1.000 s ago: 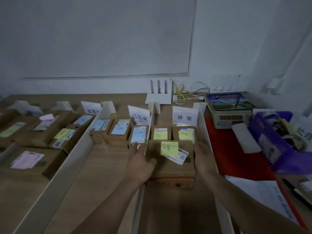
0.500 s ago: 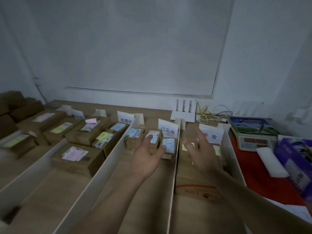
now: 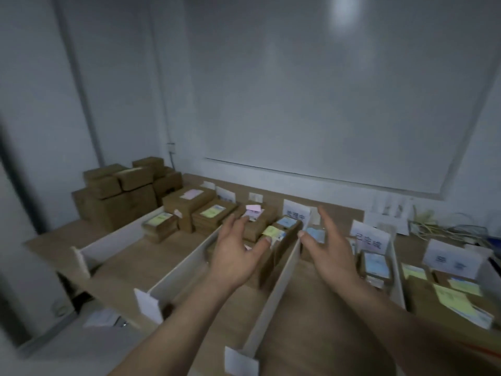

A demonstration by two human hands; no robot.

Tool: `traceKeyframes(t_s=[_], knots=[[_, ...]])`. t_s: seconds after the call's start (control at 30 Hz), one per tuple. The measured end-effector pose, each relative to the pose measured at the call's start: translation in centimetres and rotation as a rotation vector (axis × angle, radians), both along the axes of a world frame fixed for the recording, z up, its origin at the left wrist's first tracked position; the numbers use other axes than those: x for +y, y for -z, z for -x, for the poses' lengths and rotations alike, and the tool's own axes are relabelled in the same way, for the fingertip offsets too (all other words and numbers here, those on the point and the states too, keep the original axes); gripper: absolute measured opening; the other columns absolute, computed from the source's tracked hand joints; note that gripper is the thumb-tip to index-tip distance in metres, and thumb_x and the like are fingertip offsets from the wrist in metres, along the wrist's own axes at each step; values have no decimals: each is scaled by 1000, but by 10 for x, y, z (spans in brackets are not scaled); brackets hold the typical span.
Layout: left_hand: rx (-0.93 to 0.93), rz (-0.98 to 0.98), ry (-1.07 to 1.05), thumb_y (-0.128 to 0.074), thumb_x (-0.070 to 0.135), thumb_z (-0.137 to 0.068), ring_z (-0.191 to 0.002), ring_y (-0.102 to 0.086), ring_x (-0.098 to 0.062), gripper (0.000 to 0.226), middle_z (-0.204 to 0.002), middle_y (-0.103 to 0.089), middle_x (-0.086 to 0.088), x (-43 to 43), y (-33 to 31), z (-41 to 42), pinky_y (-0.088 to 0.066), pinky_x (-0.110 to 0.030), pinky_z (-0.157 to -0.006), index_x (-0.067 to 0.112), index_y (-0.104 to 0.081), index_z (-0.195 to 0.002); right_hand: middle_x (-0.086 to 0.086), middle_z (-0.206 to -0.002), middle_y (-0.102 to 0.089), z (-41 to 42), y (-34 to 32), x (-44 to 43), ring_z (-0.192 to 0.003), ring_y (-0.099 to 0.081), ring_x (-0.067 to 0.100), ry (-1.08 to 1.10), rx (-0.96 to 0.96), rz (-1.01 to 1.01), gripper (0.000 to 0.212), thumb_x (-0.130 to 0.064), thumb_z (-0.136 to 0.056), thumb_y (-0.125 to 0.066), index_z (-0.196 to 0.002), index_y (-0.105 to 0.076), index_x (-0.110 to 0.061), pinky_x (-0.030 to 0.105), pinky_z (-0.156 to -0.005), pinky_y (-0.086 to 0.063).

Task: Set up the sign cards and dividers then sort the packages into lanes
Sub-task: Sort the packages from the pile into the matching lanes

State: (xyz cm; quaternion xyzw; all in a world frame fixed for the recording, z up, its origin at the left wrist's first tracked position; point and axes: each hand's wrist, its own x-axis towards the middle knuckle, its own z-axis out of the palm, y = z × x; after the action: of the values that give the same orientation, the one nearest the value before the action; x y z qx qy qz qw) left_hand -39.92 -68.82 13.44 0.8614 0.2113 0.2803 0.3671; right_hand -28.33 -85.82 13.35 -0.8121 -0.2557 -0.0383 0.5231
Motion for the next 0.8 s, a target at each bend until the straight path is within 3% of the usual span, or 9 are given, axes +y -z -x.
traceKeyframes(t_s=[0.17,0.3,0.43,0.6,0.8], knots=[[-17,-5,-126,-65,52,-89,-150,-23,-17,70,-164,-21,1,74,-6,59,-27,-34,-117,28,-41,-150,-9,-161,-34,36,-8,88,-143,-40,25,-116,16,-8,79,-61,-87,-62,-155,-25,-47,49,-116,-36],[17,0,-223,-62,59,-88,-149,-25,-21,73,-164,-20,3,134,-5,92,-32,-43,-119,30,-39,-151,-7,-160,-36,53,-9,158,-147,-33,20,-220,9,-24,72,-47,-94,-64,-156,-28,-41,42,-116,-31],[39,-6,-309,-61,56,-90,-150,-22,-19,72,-165,-17,3,193,-3,109,-28,-39,-119,31,-36,-152,-6,-161,-35,58,-5,231,-148,-32,20,-305,14,-33,73,-46,-94,-64,-157,-27,-40,44,-116,-31],[70,-18,-392,-58,61,-90,-150,-23,-19,75,-165,-17,4,274,-1,115,-31,-45,-119,30,-33,-153,-6,-161,-35,47,-3,331,-147,-33,21,-374,16,-57,74,-47,-94,-64,-157,-27,-40,48,-117,-34],[78,22,-470,-56,64,-89,-147,-30,-20,77,-166,-11,9,373,-9,113,-32,-41,-115,34,-29,-155,-6,-163,-31,38,-13,452,-148,-31,20,-469,53,-71,72,-46,-95,-63,-157,-25,-42,41,-113,-33]])
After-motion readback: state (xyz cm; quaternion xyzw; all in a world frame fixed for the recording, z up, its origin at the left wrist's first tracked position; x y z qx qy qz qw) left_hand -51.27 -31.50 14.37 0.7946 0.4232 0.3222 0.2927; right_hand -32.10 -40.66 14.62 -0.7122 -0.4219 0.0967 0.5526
